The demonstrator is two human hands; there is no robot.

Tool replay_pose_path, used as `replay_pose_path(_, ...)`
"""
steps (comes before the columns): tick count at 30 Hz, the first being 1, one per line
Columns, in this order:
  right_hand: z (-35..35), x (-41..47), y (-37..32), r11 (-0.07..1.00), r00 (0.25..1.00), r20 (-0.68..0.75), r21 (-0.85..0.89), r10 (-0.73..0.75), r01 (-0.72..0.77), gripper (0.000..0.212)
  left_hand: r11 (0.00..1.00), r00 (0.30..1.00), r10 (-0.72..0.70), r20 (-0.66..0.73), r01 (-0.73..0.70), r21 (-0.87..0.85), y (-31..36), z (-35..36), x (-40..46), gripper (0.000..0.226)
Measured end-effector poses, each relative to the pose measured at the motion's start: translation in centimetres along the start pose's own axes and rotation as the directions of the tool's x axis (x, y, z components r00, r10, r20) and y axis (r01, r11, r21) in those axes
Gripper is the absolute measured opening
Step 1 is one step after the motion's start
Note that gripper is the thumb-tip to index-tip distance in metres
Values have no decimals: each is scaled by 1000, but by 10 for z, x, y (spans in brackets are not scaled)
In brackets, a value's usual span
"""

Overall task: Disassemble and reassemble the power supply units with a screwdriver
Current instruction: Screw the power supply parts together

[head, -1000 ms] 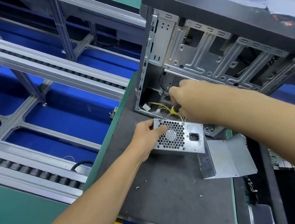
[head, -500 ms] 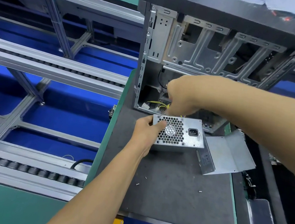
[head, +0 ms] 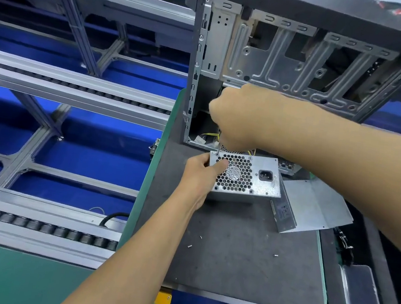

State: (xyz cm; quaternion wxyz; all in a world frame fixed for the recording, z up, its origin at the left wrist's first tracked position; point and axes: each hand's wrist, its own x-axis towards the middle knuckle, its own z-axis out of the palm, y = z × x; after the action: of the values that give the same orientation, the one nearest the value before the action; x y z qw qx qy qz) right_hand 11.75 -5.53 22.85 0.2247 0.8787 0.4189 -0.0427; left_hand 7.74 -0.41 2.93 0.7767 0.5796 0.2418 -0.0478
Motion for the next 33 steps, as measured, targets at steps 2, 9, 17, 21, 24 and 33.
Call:
replay_pose_path(2, 3, 0, 0, 998, 998, -22, 25, 57, -56, 32, 1000, 1000, -3, -3, 3, -10, 1, -1, 2, 8)
replay_pose_path(9, 78, -36, 59, 762, 857, -67, 496, 511, -416, 53, 998, 998, 44, 37, -46, 49, 11, -17, 18, 19)
replay_pose_path(17, 183, -53, -3, 83, 645, 40, 984, 763, -160, 35, 938, 915, 328, -234, -285, 198, -14, -47, -9, 11)
replay_pose_path(21, 190, -47, -1, 62, 637, 31, 990, 770, -123, 38, 583, 887, 438, 145, -403, 706, -66, -80, -46, 13)
replay_pose_path(24, 191, -46, -1, 50, 634, 28, 993, 773, -104, 36, 326, 823, 216, 525, -567, 756, -88, -87, -61, 11)
replay_pose_path(33, 191, -50, -4, 51, 629, 23, 994, 777, -99, 40, 66, 701, 254, 667, -700, 711, -106, -87, -72, 3)
